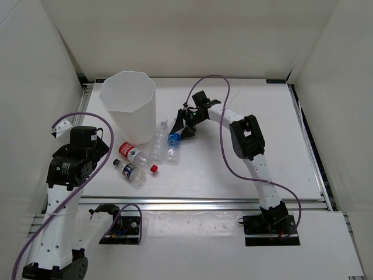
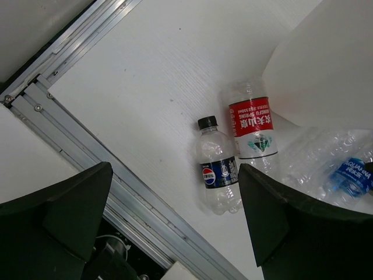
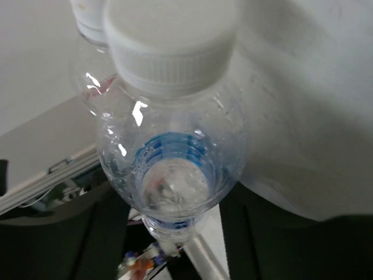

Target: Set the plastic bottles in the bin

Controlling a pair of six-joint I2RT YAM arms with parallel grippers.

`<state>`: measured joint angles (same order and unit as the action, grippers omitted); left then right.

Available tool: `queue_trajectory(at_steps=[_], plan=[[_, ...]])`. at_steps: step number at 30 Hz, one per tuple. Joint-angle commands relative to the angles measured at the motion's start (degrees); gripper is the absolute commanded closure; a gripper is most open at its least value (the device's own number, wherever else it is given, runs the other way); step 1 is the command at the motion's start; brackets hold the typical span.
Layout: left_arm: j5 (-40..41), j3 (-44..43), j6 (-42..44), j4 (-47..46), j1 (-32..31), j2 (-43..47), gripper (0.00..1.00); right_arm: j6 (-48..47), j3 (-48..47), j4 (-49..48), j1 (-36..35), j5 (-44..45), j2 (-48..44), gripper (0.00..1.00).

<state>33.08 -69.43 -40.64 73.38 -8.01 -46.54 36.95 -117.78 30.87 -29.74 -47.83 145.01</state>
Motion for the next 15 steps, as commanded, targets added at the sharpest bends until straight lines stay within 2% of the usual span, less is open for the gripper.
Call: queue_trajectory(at_steps=[1,2,5,9,11,15], plan=[[1.37,1.40,-0.58,1.23,-0.16,0.14,0.00,-0.91,4.73,0.42,1.95,-0.86,-0.33,0.44],[1.37,2.01,-1.27,1.84,-0.16,0.14,0.00,-1.44,6.75,0.42,2.57,-0.16,-3.21,0.52],[1.37,3.68,-3.12,1.85,-0.16,0.14,0.00,-4.15,14.84,0.42,5.03,2.65,-11.37,0.64],[0.23,3.69,-5.32,2.46,-0.16,0.14,0.00,-5.84,19.68,0.42,8.81,1.78,-22.91,0.71],[-1.00,3.69,-5.32,2.46,-0.16,-0.39,0.00,-5.84,17.77,0.42,9.34,2.39,-28.45,0.72],[-3.89,1.85,-4.10,1.24,-0.16,-1.80,0.00,0.74,-0.39,-0.45,7.69,8.10,-28.66,0.75]])
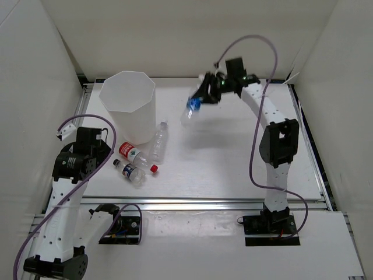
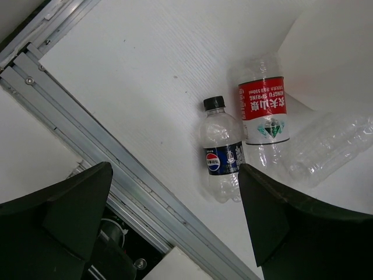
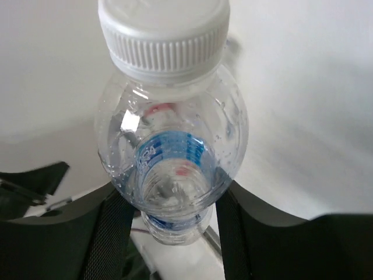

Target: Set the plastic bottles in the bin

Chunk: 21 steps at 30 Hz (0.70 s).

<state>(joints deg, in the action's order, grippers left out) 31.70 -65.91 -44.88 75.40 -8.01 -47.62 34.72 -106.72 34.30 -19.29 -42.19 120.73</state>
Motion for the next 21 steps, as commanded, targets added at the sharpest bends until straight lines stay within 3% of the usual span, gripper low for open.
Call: queue_trajectory(at_steps=[1,4,5,7,10,13,16,18,19,21], plan=[[-3.05,-1.68,0.84,-0.78,-0.16,-2.29,0.00,4.29,-24.20,-4.94,-3.55,3.25,-0.44,0.75],[-4.54,-3.00,2.16,-0.78,-0.16,-4.49,0.00,10.78,-40.46,-10.63,-6.37,5.98,6.34,0.75],[-5.24,-3.00,3.21,-0.78,-0.16,-5.03,0.00,15.59,-38.50,-19.71,-7.42,6.51,6.36,0.75],[-5.78,-4.31,6.54,-0.25,-0.16,-6.08,0.00,16.87,-34.45,-26.55,-9.00,12.09,4.44,0.75],[-6.48,-4.93,9.02,0.45,-0.16,-7.31,0.00,12.31,-40.93,-28.06,-13.13,16.70,7.68,0.74],[-5.95,-4.93,9.73,0.45,-0.16,-7.84,0.00,6.87,-39.53,-32.10,-17.88,22.93,7.68,0.71],[-7.09,-4.93,10.96,0.45,-0.16,-9.50,0.00,-0.60,-40.76,-32.63,-21.75,26.01,9.79,0.61],[-7.79,-5.63,11.48,0.45,-0.16,-10.39,0.00,-7.62,-40.76,-32.63,-24.73,28.03,9.79,0.28],[-8.49,-5.63,11.48,0.45,-0.16,-11.18,0.00,-10.35,-40.76,-31.85,-25.27,29.26,8.92,0.05],[-8.50,-6.42,10.70,0.45,-0.16,-11.71,0.00,-16.32,-40.76,-30.01,-25.27,32.51,4.54,0.00]])
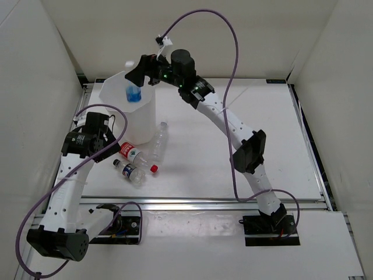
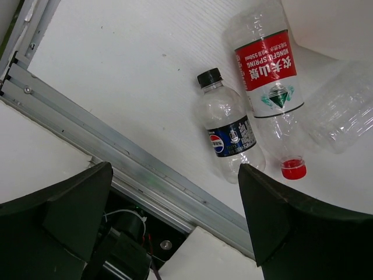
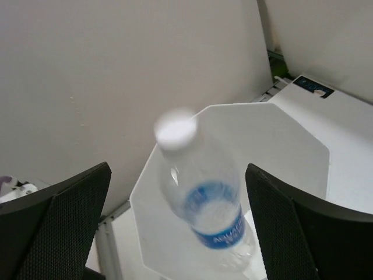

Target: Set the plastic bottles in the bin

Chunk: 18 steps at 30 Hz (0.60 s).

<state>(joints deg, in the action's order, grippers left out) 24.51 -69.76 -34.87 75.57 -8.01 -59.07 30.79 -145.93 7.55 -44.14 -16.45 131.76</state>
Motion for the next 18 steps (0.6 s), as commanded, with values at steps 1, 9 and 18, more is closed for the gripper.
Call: queue_trajectory(at_steps=[1,9,18], plan=[[-0.61,-3.19,0.68,0.28,-0.16,-0.26,0.00,-12.42,-0.16,-3.25,-0.42,8.61,-9.04,0.00],[2.56,0.58,-7.31,-4.37,0.36,4.56,0.00,11.82,29.96,4.28,16.16,6.03,-34.90,0.00],[6.25,10.43,-16.45,-3.42,0.36,11.34,0.00,15.88,65.24,6.93,17.17,-8.60,-36.24,0.00]])
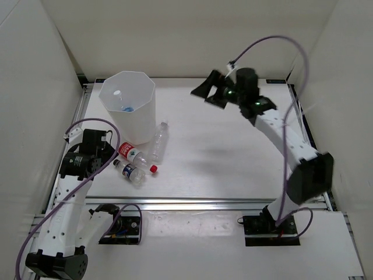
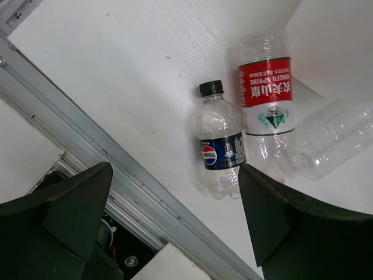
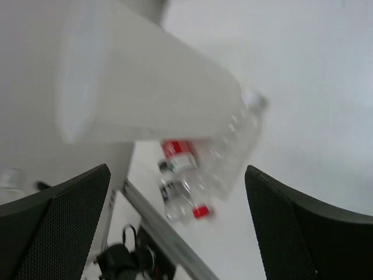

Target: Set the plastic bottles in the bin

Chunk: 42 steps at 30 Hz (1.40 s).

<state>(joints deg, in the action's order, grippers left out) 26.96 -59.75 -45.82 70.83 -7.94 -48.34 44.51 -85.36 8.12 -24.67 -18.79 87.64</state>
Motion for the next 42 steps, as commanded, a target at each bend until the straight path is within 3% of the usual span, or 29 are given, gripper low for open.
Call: queue_trajectory(at_steps=[1,5,9,15,22,29,34,40,42], plan=[[3.80,-0.28,-4.03,1.33,0.30,-0.61,0.00,2.16,5.55,5.16,-2.84,-9.05,11.03,0.00],[-1.71,-2.22,-0.59,1.33,0.83,-2.81,0.00,2.16,7.75,-2.82,-7.40,-9.78,17.82,0.00],[-6.21,-2.92,-0.06,-2.44,0.83,-2.82,0.00,2.85,0.91,-4.07,-9.52,-12.41,26.96,0.00],[-2.88,-2.39,0.65,0.44,1.35,-5.97,0.00,5.23,-10.52,-2.32,-10.84,-18.91,44.17,0.00],[-2.88,-3.00,1.35,0.45,5.22,-6.60,0.00,11.04,-14.30,-7.15,-11.98,-22.25,52.01,0.01],[-2.26,-4.94,2.41,2.12,6.27,-7.83,0.00,12.27,-23.09,-4.60,-13.65,-24.46,58.70,0.11],[-0.08,-3.19,2.41,2.65,6.28,-5.55,0.00,13.14,-17.75,-1.99,-12.52,-22.54,55.72,0.35],[0.99,-0.55,-1.28,1.95,6.80,-3.00,0.00,9.82,-3.77,3.47,-5.93,-19.80,40.81,0.69],[0.29,1.55,-2.69,0.46,6.80,-2.99,0.00,7.27,-1.83,8.73,-4.09,-18.67,36.14,0.74]])
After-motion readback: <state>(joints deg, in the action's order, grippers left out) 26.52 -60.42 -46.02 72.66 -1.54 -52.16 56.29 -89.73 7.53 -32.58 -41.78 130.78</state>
